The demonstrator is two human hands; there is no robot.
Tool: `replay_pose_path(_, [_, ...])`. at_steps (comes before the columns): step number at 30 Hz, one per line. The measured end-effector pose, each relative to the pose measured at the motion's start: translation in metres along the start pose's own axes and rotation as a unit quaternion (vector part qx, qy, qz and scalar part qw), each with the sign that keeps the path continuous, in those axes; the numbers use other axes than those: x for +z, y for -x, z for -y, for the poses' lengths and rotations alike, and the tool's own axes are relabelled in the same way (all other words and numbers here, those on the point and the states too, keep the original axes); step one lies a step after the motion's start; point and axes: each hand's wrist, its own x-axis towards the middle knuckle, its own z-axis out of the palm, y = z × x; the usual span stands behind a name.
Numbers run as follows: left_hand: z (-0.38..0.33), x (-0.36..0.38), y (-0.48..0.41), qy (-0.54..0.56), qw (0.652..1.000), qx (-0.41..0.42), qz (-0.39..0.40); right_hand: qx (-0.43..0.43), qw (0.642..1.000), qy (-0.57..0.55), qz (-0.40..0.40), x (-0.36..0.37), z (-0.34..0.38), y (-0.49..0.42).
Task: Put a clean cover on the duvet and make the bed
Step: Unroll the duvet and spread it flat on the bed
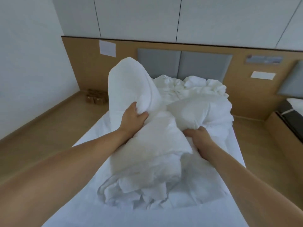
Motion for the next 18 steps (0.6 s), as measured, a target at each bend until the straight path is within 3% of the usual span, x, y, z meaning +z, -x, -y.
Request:
replay_pose_path(5, [0.017,0.039,-0.019,0.0,0.997,0.004,0.074,0.06,0.992,-0.067,-0.084,-0.031,-0.034,-0.011])
replay_pose_path(11, [0.109,0.065,-0.029,-0.013,0.97,-0.145,0.195,0.191,0.964,-0.033,-0.183,-0.087,-0.103,-0.026])
replay_pose_path(14, [0.152,0.074,-0.034,-0.098,0.937,-0.227,0.247,0.244,0.949,-0.002,-0.198,-0.1,-0.128,-0.029])
replay_pose_path(18, [0.155,0.082,-0.048,-0.073,0.918,-0.33,0.209,0.226,0.954,0.02,-0.197,-0.083,-0.132,-0.036])
